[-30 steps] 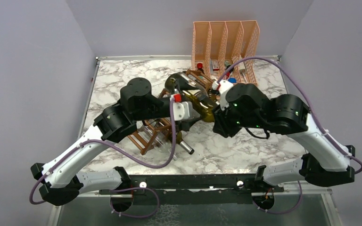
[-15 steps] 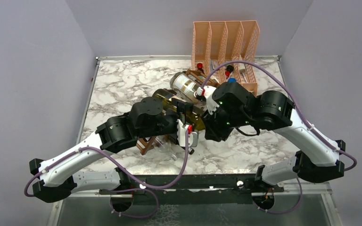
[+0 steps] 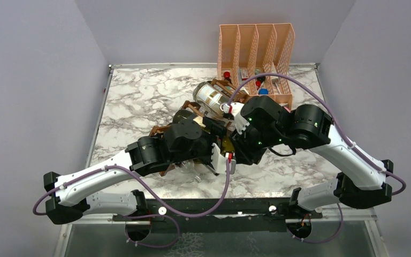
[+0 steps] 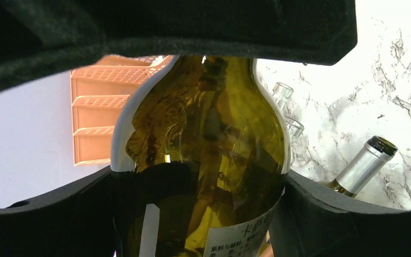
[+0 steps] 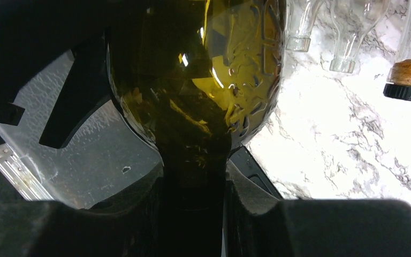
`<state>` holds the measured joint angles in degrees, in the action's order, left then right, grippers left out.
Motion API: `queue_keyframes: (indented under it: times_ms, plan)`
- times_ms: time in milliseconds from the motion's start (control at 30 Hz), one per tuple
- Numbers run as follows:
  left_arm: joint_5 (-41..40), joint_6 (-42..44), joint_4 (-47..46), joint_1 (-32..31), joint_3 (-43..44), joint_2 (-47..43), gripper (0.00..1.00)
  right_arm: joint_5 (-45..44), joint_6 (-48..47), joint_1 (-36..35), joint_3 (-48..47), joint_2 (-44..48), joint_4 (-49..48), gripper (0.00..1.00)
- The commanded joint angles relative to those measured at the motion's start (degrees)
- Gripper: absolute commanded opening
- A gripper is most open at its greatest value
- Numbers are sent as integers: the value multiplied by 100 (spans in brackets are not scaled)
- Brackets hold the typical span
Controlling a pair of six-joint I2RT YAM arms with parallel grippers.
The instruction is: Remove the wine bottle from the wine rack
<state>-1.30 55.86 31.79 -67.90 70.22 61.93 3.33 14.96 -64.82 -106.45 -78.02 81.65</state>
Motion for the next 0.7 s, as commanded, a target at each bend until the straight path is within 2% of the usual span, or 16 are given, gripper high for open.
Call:
queue_keyframes:
  times_ms: [0,200,367,667]
  plan:
    - [-216,3,-526,-102,-99,-120,50,83,-119,-40,-228,137,-696,2]
    - [-457,-110,-797,-117,-255,-372,27,-317,45,-32,-305,196,-779,34]
    - [-731,-264,-1304,-116,-547,-624,0,-563,70,-39,-599,188,-916,63]
    - [-1467,-675,-2176,-116,-883,-812,0,-1312,239,-39,-1215,327,-1069,85]
